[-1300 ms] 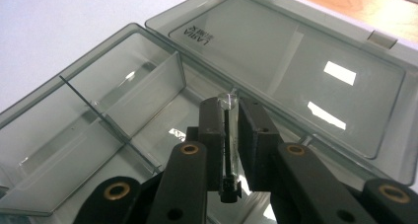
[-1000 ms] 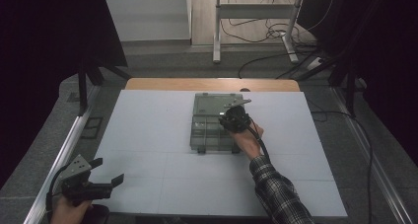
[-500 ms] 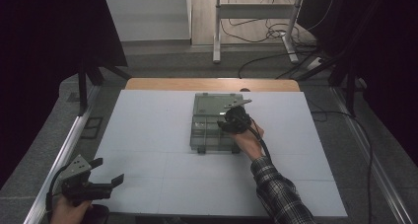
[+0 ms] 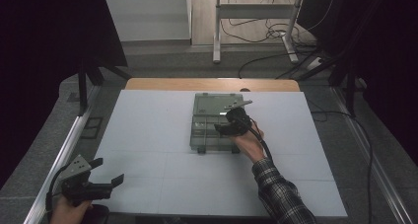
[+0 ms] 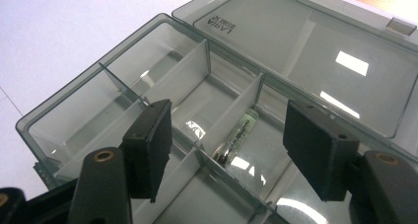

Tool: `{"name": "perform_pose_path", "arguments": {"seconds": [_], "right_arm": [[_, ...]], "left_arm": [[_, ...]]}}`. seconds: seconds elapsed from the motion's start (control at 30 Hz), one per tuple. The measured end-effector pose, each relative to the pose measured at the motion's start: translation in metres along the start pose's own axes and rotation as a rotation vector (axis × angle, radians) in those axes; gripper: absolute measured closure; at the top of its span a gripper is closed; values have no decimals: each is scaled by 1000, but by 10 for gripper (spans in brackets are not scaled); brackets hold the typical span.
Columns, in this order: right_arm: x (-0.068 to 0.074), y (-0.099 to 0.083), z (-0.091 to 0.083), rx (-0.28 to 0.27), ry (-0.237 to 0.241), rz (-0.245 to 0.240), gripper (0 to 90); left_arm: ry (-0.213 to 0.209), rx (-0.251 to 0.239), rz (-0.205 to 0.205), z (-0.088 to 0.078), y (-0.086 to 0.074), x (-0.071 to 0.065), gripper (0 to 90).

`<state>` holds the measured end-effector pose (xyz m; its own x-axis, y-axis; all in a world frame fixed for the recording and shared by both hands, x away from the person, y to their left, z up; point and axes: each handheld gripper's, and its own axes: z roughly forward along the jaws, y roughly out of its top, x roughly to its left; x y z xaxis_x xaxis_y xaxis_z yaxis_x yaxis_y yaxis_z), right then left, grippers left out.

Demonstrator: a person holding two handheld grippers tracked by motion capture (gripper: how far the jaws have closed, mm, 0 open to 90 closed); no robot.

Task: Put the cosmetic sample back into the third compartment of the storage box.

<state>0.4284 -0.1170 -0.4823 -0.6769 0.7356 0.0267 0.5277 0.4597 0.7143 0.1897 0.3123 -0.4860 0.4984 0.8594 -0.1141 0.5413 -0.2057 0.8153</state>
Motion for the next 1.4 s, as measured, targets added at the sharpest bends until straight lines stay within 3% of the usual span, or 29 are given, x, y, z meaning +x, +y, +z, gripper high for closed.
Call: {"name": "perform_pose_path", "arguments": {"seconds": [0.67,0.97,1.4], "right_arm": [[6,-5,-16,68,54,-26,180],[10,-7,-31,47,97,-20,129],[12,-17,-42,64,103,-15,46]], "left_arm": [[6,0,14,0,0,-2,15],[2,-1,32,0,0,-4,2],[4,-7,41,-1,0,-5,0]]}}
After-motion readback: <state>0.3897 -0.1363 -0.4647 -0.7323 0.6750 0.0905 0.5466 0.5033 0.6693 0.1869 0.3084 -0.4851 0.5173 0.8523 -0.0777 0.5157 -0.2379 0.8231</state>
